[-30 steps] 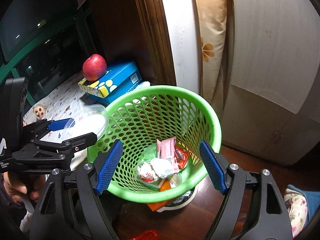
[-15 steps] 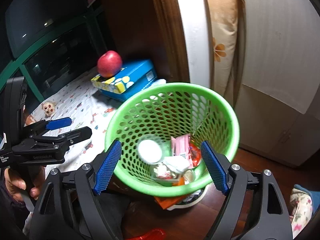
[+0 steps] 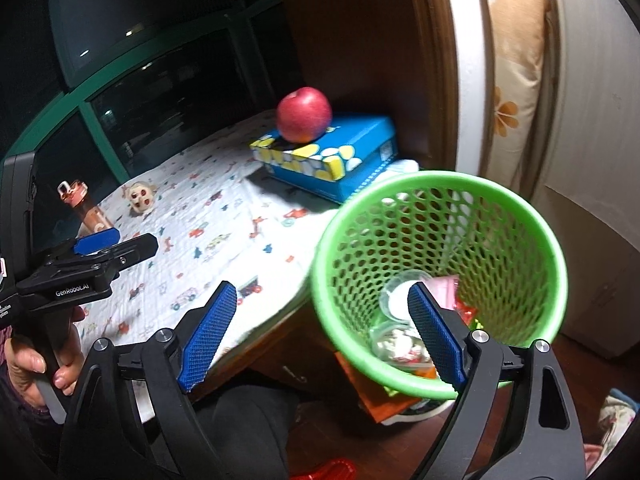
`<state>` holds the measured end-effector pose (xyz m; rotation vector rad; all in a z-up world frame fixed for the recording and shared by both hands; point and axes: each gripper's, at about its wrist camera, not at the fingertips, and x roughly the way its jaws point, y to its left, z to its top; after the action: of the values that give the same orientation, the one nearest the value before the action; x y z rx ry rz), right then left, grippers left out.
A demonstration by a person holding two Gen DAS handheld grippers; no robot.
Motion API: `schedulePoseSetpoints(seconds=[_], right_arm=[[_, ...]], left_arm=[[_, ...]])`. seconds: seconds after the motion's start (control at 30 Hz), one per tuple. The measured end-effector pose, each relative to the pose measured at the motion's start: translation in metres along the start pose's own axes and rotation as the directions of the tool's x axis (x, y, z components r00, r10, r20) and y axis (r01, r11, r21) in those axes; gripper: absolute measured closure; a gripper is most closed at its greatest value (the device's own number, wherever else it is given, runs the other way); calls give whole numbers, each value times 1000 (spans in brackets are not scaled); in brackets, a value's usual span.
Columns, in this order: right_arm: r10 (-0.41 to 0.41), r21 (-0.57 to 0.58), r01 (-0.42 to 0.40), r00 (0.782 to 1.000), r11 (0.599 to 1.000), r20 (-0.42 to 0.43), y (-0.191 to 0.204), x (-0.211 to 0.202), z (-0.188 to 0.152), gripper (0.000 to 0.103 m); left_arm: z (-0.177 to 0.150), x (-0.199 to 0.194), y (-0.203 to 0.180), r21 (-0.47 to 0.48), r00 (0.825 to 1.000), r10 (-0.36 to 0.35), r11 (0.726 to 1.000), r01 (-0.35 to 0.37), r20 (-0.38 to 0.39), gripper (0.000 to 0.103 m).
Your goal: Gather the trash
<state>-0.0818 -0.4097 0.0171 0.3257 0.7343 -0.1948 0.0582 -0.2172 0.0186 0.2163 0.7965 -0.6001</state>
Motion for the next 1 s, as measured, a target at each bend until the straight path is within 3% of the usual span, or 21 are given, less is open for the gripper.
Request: schedulePoseSetpoints(seconds=[0.3,0.6,1.0], right_arm=[[60,-58,-60,998,997,-6,55,13,2,13],[97,-83,-95,995,992,15,95,12,-3,9],[96,-123,-93,995,988,20,118,8,-10,7]], left_arm=[[-23,-36,64,-104,993,119,988,-116,27,7],[-51,-72,109,-196,971,233,956,-219,52,7],[-69,-96,122,-235,961,268,941,-245,69,7]])
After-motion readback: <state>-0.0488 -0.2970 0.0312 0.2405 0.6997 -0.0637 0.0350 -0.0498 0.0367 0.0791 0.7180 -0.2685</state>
